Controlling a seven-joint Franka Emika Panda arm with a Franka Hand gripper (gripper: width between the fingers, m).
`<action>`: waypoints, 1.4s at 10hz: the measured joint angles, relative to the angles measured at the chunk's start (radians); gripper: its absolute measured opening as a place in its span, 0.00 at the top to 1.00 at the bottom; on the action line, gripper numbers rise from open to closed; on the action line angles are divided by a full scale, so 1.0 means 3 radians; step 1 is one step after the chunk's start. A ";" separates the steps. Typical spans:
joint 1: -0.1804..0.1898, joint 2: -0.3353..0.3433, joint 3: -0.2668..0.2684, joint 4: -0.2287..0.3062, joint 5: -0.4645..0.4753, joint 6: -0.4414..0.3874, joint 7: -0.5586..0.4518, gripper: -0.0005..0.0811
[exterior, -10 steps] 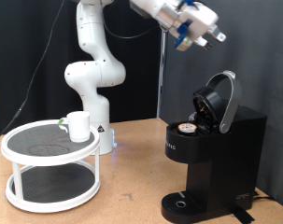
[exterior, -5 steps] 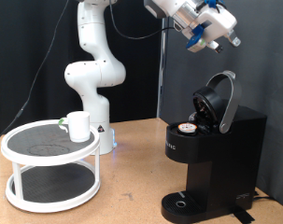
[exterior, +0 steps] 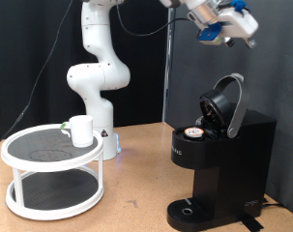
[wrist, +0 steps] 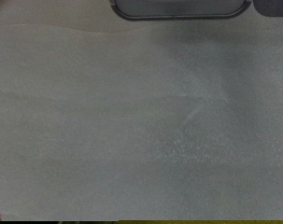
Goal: Make a cup of coffee with the keurig machine
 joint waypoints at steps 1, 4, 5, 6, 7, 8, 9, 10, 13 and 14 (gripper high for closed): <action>0.0009 0.0063 0.0049 0.0085 -0.0063 -0.0027 0.0048 0.09; 0.0016 0.0199 0.0188 0.0206 -0.0286 -0.0046 0.0209 0.09; 0.0017 0.0241 0.0227 0.0223 -0.0352 -0.0041 0.0259 0.09; 0.0019 0.0275 0.0258 0.0232 -0.0383 -0.0038 0.0275 0.09; 0.0019 0.0307 0.0277 0.0236 -0.0391 -0.0035 0.0275 0.09; 0.0019 0.0328 0.0294 0.0236 -0.0421 -0.0036 0.0272 0.09; 0.0019 0.0345 0.0311 0.0236 -0.0467 -0.0037 0.0272 0.09; 0.0019 0.0365 0.0325 0.0236 -0.0501 -0.0040 0.0272 0.24; 0.0018 0.0406 0.0329 0.0212 -0.0569 -0.0057 0.0272 0.46; 0.0017 0.0408 0.0327 0.0194 -0.0588 -0.0060 0.0273 0.62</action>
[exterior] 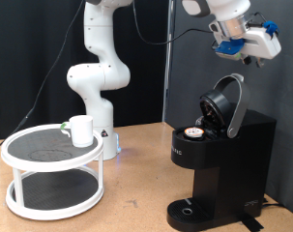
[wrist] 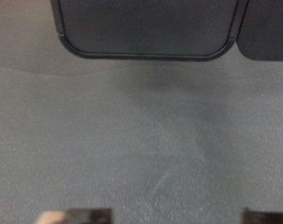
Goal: Make a cup of coffee with the keurig machine
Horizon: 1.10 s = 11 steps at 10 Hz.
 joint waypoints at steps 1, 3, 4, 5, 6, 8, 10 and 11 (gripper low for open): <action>-0.0005 0.0001 -0.0005 -0.0017 -0.0011 -0.0003 0.0000 0.85; -0.0030 0.0000 -0.0023 -0.0059 -0.0038 -0.0011 -0.0003 0.95; -0.0052 0.0000 -0.0035 -0.0085 -0.0066 -0.0012 -0.0005 0.95; -0.0074 0.0000 -0.0052 -0.0112 -0.0089 -0.0012 -0.0006 0.98; -0.0103 0.0000 -0.0065 -0.0138 -0.0102 -0.0012 -0.0017 0.99; -0.0144 -0.0015 -0.0096 -0.0161 -0.0104 -0.0010 -0.0085 0.99; -0.0171 -0.0059 -0.0122 -0.0194 -0.0100 -0.0017 -0.0205 0.99; -0.0189 -0.0098 -0.0144 -0.0221 -0.0099 -0.0040 -0.0278 0.99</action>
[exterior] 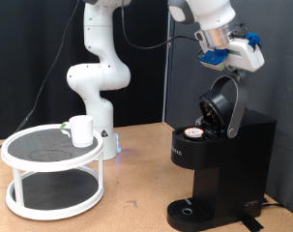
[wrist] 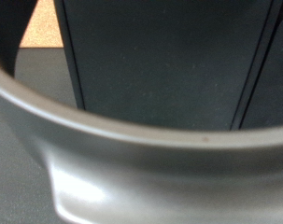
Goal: Make a cup of coffee with the keurig machine
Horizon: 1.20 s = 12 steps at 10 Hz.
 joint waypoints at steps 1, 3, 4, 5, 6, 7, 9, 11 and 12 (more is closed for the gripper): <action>-0.0026 -0.0047 -0.0026 -0.0037 0.0000 -0.0029 -0.0054 0.99; -0.0086 -0.0145 -0.0088 -0.0115 -0.0031 -0.0096 -0.0070 0.99; -0.0125 -0.0195 -0.0116 -0.0157 -0.0071 -0.0127 -0.0070 0.99; -0.0153 -0.0235 -0.0143 -0.0203 -0.0110 -0.0143 -0.0070 0.99; -0.0186 -0.0272 -0.0163 -0.0244 -0.0164 -0.0154 -0.0068 0.99; -0.0230 -0.0299 -0.0184 -0.0290 -0.0236 -0.0155 -0.0063 0.99; -0.0312 -0.0313 -0.0221 -0.0357 -0.0413 -0.0156 0.0006 0.99; -0.0384 -0.0291 -0.0229 -0.0403 -0.0609 -0.0159 0.0159 0.99; -0.0411 -0.0272 -0.0231 -0.0419 -0.0683 -0.0162 0.0211 0.99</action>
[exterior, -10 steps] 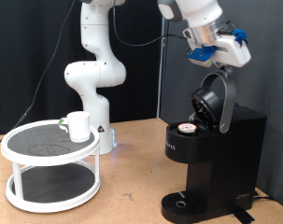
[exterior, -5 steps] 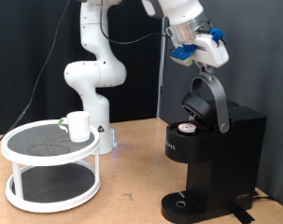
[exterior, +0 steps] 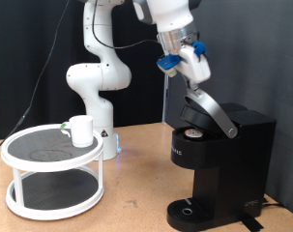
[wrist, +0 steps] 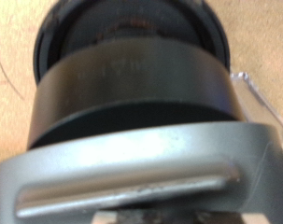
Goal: Make a cup of coffee with the keurig machine
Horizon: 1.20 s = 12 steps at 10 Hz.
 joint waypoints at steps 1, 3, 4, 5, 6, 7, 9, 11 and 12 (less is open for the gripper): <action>-0.0023 0.0024 -0.0003 -0.0028 -0.0083 -0.0002 0.0033 0.99; -0.0079 0.0101 -0.0016 -0.0114 -0.0207 0.0021 0.0034 0.99; -0.0098 0.0139 -0.0023 -0.0165 -0.0227 0.0078 0.0027 0.99; -0.0113 0.0175 -0.0027 -0.0223 -0.0241 0.0157 0.0016 0.99; -0.0124 0.0221 -0.0029 -0.0296 -0.0250 0.0260 0.0001 0.99; -0.0128 0.0271 -0.0029 -0.0360 -0.0251 0.0359 -0.0020 0.99; -0.0136 0.0323 -0.0032 -0.0405 -0.0251 0.0505 -0.0063 0.99; -0.0137 0.0322 -0.0032 -0.0407 -0.0251 0.0514 -0.0124 0.99; -0.0138 0.0318 -0.0032 -0.0412 -0.0243 0.0514 -0.0193 0.99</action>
